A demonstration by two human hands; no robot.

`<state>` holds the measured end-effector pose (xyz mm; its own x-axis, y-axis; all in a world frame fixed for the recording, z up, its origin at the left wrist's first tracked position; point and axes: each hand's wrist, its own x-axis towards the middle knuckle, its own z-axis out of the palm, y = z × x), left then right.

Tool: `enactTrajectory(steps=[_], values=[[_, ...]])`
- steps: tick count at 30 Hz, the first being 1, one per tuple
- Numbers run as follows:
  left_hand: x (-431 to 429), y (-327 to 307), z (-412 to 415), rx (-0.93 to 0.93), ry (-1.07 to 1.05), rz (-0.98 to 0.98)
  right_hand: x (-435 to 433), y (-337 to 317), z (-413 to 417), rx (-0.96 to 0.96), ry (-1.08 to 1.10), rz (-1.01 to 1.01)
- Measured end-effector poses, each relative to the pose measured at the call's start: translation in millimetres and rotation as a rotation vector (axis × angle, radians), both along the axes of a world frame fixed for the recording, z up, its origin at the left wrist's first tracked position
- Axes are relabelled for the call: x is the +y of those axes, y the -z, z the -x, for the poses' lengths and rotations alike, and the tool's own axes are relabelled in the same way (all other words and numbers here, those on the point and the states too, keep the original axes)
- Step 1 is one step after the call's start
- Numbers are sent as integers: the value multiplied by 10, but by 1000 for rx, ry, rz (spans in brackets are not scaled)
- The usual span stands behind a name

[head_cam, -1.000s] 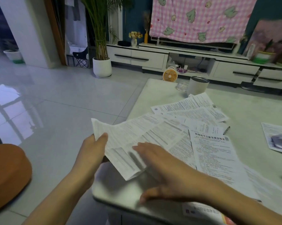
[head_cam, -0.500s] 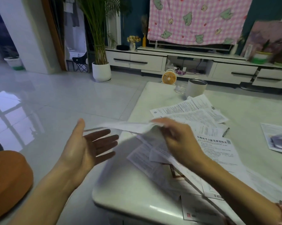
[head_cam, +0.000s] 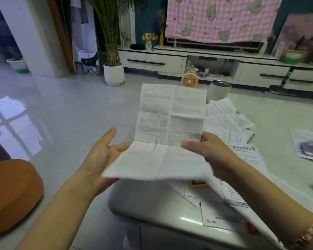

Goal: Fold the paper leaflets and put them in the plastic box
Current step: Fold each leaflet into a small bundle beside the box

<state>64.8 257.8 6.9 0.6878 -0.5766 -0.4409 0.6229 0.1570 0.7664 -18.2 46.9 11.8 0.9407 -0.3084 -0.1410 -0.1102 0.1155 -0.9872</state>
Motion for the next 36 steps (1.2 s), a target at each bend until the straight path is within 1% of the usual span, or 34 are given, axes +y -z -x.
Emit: enactTrajectory(steps=[1, 3, 5, 8, 11, 13, 15, 17, 19, 21, 23, 25, 27, 28, 30, 33, 34, 36], values=[[-7, -6, 24, 8, 30, -7, 14, 35, 17, 22, -27, -25], [-26, 25, 37, -61, 36, -98, 29, 69, 32, 51, -77, -64], [-46, 75, 34, -126, 20, -199, 32, 55, 48, 45, -103, -70], [-63, 107, 35, -170, 3, -255, 23, 30, 64, 2, -109, -41], [-89, 106, 65, -138, -35, -202, 25, 55, 68, -19, -63, -37], [-98, 93, 91, -109, -75, -148, 24, 80, 85, -32, -79, -17], [-89, 80, 96, -55, -97, -122, 29, 74, 121, -46, -96, 64], [-73, 66, 88, 0, -57, -81, 19, 80, 151, -43, -90, 151], [-66, 71, 89, -54, 13, -111, 15, 106, 154, -37, -103, 215], [-64, 96, 96, -148, 61, -240, 18, 137, 149, -9, -119, 231], [-50, 105, 87, -231, 65, -349, 14, 117, 153, 29, -142, 181], [-33, 106, 67, -276, 55, -378, -33, 45, 158, 28, -143, 148], [-27, 102, 62, -295, 54, -387, -108, -45, 148, 4, -99, 117], [-31, 96, 70, -299, 65, -386, -122, -86, 132, -2, -97, 142], [-48, 88, 88, -305, 109, -378, -101, -127, 98, 21, -184, 302], [-80, 78, 110, -298, 181, -345, 4, -134, 50, 150, -481, 621], [-88, 75, 121, -293, 200, -332, 51, -136, 34, 178, -553, 677], [-103, 69, 144, -280, 216, -304, 130, -149, 24, 183, -590, 717]])
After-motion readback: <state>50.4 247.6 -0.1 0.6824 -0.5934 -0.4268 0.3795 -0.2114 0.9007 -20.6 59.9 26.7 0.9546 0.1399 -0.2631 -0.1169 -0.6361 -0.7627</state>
